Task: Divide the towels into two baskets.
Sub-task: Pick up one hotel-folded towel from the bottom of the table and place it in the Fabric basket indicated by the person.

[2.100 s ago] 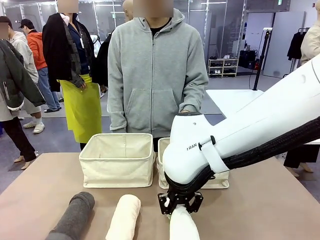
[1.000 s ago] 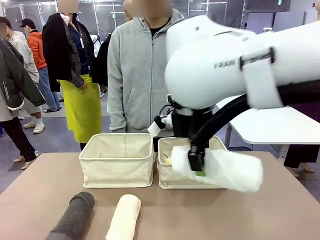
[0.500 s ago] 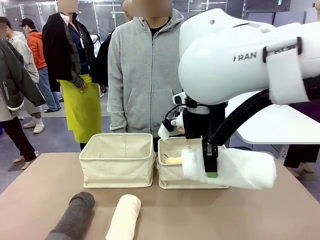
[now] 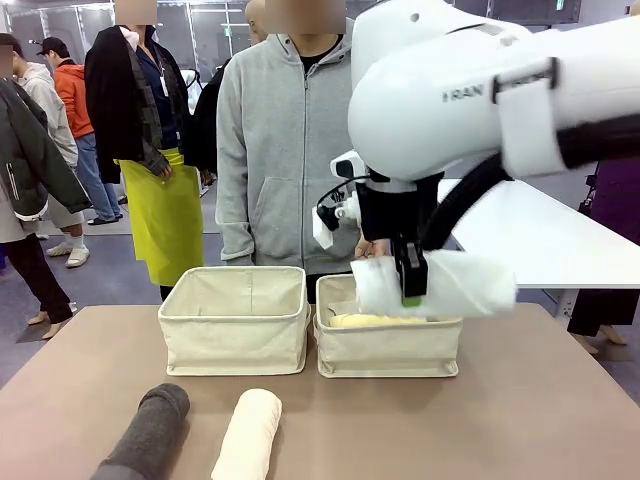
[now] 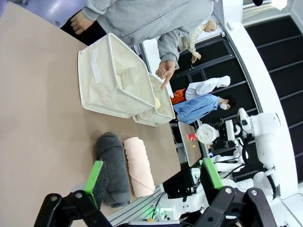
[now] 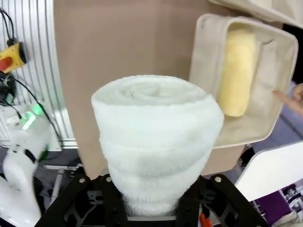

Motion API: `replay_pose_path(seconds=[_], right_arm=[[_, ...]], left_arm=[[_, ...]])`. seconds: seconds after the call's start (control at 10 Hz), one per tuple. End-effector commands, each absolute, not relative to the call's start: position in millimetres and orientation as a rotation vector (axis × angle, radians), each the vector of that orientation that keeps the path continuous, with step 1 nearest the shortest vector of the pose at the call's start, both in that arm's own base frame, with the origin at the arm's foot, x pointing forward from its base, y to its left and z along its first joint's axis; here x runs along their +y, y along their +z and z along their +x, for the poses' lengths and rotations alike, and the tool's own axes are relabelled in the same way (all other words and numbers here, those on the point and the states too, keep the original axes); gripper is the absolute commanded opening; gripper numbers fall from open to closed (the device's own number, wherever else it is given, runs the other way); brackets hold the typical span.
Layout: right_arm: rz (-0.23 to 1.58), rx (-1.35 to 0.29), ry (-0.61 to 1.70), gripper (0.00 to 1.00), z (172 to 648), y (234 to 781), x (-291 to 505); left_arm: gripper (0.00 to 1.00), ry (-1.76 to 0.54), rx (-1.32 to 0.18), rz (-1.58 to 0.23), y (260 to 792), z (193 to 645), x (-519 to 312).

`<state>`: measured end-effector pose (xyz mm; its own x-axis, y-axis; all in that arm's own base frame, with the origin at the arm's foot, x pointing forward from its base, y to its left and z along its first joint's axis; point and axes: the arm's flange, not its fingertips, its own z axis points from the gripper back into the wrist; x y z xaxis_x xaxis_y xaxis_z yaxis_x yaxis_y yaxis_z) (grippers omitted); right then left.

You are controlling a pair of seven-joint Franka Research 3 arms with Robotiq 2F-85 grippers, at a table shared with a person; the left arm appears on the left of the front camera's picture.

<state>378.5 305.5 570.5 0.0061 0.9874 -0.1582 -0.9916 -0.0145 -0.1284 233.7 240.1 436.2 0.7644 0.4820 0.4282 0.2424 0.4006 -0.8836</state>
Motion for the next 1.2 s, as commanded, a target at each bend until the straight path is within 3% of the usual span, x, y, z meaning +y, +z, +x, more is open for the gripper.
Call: replay_pose_path(seconds=[0.0,0.7,1.1], right_arm=[[-0.204,0.076,1.646,0.36,432.6,567.0,321.1],[-0.221,0.059,1.777,0.36,558.7,488.7,338.4],[-0.125,0.162,1.764,0.36,610.4,439.6,332.4]], left_arm=[[1.00,0.157,-0.741,-1.191,437.3,231.9,241.6],[1.00,0.157,-0.741,-1.191,437.3,231.9,241.6],[1.00,0.157,-0.741,-1.191,437.3,231.9,241.6]])
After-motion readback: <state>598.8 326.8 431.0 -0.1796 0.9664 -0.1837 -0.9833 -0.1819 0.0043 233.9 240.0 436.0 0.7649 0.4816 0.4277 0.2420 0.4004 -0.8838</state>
